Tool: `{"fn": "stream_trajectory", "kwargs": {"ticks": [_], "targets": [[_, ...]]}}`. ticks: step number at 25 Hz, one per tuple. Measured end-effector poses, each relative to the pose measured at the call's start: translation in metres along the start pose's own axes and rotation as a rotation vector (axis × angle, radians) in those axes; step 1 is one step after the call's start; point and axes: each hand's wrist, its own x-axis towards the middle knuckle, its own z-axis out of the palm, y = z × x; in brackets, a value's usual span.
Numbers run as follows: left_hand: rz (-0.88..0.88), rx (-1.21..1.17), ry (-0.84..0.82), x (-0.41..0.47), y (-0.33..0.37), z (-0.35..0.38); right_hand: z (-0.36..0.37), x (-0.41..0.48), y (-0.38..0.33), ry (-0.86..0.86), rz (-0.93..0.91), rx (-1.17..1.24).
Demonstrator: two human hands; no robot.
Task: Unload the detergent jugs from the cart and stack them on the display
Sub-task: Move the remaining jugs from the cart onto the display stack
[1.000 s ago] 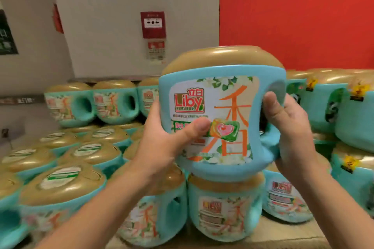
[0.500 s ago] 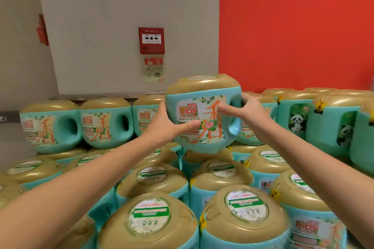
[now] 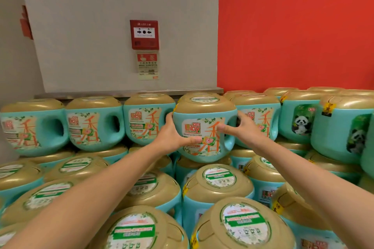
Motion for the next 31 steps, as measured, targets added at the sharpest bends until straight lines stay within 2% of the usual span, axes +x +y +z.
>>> {"fn": "stream_trajectory", "kwargs": {"ticks": [4,8,16,19,22,26,29,31], "targets": [[-0.018,-0.006,0.007,0.006,-0.002,0.005,0.002,0.002,0.008,0.067,-0.01,0.008],[-0.026,-0.04,0.017,0.007,0.0,0.006,0.004,0.006,0.011,0.176,-0.009,-0.197],[-0.046,-0.062,0.082,0.006,-0.003,0.015,0.009,0.008,0.015,0.273,-0.002,-0.161],[-0.073,-0.085,0.15,-0.001,-0.005,0.022,0.012,0.008,0.018,0.315,-0.017,-0.252],[-0.116,-0.003,0.175,-0.002,0.0,0.023,0.017,0.002,0.018,0.306,-0.004,-0.248],[-0.18,0.319,0.325,-0.011,0.017,0.021,0.011,-0.011,0.003,0.304,0.024,-0.307],[-0.151,0.26,0.342,-0.024,0.029,0.015,-0.002,-0.04,-0.012,0.335,0.008,-0.28],[-0.071,0.243,0.292,-0.036,0.04,0.007,-0.013,-0.068,-0.021,0.389,0.009,-0.231]]}}
